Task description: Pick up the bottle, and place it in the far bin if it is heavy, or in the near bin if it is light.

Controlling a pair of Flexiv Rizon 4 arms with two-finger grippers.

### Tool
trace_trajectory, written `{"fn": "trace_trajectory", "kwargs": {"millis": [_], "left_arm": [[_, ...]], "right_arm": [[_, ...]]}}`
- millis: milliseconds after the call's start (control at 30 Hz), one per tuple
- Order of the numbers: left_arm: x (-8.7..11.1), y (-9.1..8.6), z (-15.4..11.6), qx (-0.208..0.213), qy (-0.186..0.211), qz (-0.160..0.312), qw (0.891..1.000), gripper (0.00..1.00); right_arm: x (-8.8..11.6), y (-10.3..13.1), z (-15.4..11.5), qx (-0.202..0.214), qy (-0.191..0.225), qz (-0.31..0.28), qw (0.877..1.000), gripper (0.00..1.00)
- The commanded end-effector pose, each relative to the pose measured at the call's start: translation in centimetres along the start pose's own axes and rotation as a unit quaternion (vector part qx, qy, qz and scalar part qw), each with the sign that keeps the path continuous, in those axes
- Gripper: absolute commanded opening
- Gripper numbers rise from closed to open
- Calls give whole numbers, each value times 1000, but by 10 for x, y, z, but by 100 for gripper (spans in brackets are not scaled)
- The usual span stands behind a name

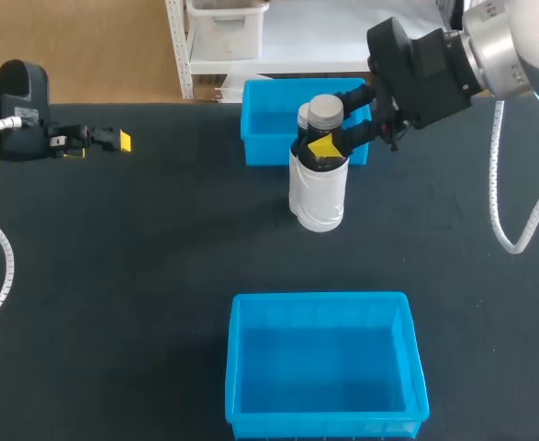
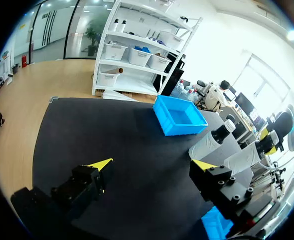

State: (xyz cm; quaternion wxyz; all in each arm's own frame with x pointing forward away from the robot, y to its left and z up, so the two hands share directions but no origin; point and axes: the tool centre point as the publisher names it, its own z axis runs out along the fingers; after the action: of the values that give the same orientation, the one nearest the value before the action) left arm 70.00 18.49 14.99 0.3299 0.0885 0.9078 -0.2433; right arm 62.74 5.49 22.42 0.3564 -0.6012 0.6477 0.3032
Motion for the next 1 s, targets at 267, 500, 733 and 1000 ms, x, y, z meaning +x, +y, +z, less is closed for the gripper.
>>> {"fn": "trace_trajectory", "kwargs": {"millis": [267,500,733,1000], "left_arm": [[0,0,0,0,0,0,1000,100],[0,0,0,0,0,0,1000,100],[0,0,0,0,0,0,1000,100],[0,0,0,0,0,0,1000,100]], "right_arm": [[15,-4,-39,24,8,19,999,0],[34,-23,-62,38,11,35,999,0],[50,-54,-85,54,12,41,998,0],[65,-97,-101,56,12,38,998,0]]}}
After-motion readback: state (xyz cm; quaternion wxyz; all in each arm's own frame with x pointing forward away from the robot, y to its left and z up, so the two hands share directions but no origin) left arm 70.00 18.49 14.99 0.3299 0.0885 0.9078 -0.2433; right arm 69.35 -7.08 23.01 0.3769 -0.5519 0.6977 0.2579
